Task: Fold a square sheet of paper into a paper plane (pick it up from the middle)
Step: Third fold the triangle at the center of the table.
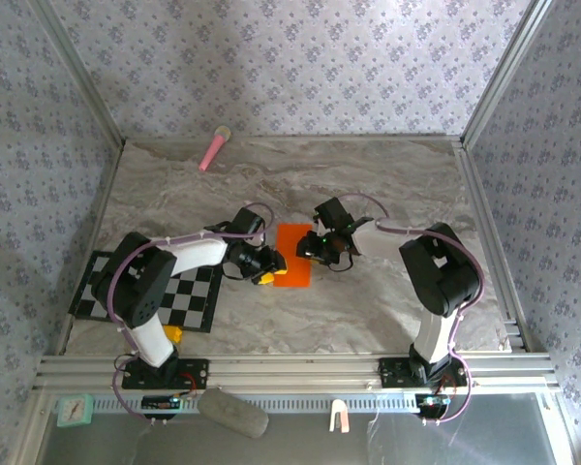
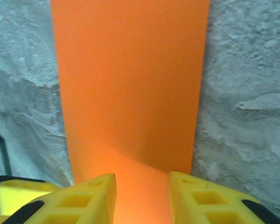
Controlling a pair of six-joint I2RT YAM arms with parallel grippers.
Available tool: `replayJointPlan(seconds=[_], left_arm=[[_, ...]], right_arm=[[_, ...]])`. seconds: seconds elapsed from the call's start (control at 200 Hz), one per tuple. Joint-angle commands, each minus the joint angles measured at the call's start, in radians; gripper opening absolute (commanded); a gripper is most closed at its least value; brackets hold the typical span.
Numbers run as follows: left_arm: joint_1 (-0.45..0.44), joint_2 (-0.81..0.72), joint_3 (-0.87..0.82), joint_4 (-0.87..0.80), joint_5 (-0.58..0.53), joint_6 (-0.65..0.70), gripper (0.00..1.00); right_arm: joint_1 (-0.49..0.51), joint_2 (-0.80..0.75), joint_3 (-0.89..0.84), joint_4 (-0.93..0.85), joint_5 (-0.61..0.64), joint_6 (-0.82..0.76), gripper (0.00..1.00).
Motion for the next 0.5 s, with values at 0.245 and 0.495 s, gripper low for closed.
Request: replayJointPlan(seconds=[0.245,0.495], left_arm=[[-0.003,0.010,0.000,-0.027,-0.031,0.019,0.42],[-0.002,0.000,0.005,-0.057,-0.046,0.027,0.42]], right_arm=[[0.013,-0.024,-0.034,0.043,-0.063,0.011,0.35],[0.013,0.031,-0.045,0.000,-0.038,0.016,0.35]])
